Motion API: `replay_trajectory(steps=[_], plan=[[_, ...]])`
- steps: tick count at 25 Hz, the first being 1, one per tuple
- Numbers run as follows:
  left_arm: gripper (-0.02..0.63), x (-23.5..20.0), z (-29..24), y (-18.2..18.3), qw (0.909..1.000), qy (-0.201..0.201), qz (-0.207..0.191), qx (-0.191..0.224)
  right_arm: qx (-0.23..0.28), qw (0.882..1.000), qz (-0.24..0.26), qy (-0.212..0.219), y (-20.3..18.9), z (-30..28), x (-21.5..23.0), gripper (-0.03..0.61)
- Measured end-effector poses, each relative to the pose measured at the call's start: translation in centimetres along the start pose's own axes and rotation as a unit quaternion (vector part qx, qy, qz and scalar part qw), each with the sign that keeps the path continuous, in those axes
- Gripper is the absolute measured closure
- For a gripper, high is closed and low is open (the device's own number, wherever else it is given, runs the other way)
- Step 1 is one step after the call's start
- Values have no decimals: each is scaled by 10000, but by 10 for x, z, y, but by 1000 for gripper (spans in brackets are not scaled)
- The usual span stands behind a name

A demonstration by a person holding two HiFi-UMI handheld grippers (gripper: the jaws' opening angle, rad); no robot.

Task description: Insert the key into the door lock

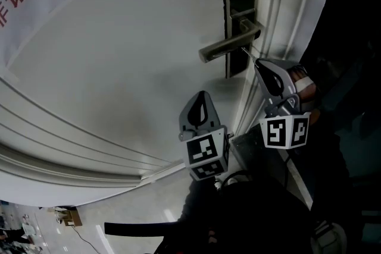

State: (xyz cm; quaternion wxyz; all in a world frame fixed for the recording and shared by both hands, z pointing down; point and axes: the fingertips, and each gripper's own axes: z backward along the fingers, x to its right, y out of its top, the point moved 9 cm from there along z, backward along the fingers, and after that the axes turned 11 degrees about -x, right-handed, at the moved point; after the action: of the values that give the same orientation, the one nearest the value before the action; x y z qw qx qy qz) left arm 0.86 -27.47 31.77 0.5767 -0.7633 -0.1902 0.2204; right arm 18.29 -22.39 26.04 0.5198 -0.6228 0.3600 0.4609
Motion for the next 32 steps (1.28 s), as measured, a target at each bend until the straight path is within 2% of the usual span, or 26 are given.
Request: replay_trajectory(steps=[10, 21, 32], plan=[[612, 3, 0, -6, 9999, -151, 11, -76, -122, 9986, 501, -145, 3, -8, -2, 566], [612, 6, -2, -4, 9997, -237, -6, -79, -189, 9967, 761, -188, 8, -10, -2, 566], [612, 3, -3, -3, 9998, -200, 11, -62, -475, 9931, 1039, -268, 14, -11, -2, 566]])
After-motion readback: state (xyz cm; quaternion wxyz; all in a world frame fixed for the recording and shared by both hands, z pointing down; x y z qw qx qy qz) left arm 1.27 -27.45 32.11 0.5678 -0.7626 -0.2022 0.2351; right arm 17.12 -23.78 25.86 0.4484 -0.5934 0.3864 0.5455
